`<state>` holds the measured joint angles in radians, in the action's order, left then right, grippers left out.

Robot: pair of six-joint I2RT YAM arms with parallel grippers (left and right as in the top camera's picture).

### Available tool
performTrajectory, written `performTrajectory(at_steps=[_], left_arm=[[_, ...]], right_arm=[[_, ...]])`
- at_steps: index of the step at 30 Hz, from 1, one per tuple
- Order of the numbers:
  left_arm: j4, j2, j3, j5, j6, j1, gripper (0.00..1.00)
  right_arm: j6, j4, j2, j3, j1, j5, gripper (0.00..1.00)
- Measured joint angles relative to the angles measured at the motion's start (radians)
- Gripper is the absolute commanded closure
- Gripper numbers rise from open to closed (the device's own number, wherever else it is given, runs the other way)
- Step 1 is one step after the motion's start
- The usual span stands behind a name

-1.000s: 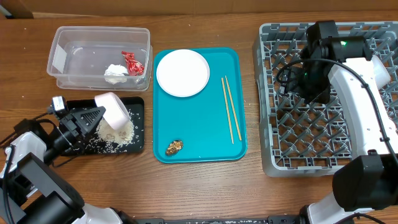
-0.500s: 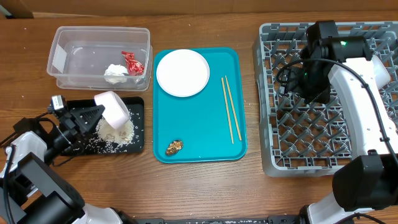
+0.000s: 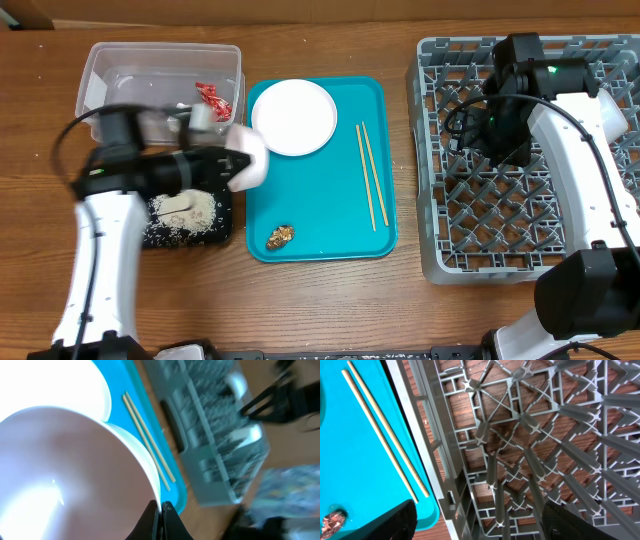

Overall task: Sort waste into correct bins and load items into the dishwasher
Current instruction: 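Carry the empty plate back and set it on the teal tray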

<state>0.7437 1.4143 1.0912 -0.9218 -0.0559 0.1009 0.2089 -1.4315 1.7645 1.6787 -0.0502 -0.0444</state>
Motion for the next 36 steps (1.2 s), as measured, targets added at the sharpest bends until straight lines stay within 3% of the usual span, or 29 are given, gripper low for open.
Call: performTrajectory(at_steps=[9,13,19,21,26,36], left_arm=[[-0.079,0.111,0.000,0.494,0.086,-0.448,0.96],[-0.132,0.202,0.000,0.616,0.089,-0.546,0.96],[-0.167,0.270,0.000,0.685,0.095,-0.591,0.96],[-0.169,0.271,0.000,0.692,0.100,-0.591,0.88],[-0.134,0.271,0.017,0.706,0.110,-0.591,0.50],[0.183,0.227,0.239,0.733,0.143,-0.510,0.43]], right_arm=[[0.000,0.000,0.000,0.000,0.000,0.000,0.18],[0.000,0.000,0.000,0.000,0.000,0.000,0.18],[0.000,0.003,0.000,0.000,0.000,0.000,0.16],[0.000,0.005,0.000,0.000,0.000,0.000,0.14],[0.000,0.008,0.000,0.000,0.000,0.000,0.12],[-0.049,0.074,0.000,0.000,-0.069,-0.089,0.10]])
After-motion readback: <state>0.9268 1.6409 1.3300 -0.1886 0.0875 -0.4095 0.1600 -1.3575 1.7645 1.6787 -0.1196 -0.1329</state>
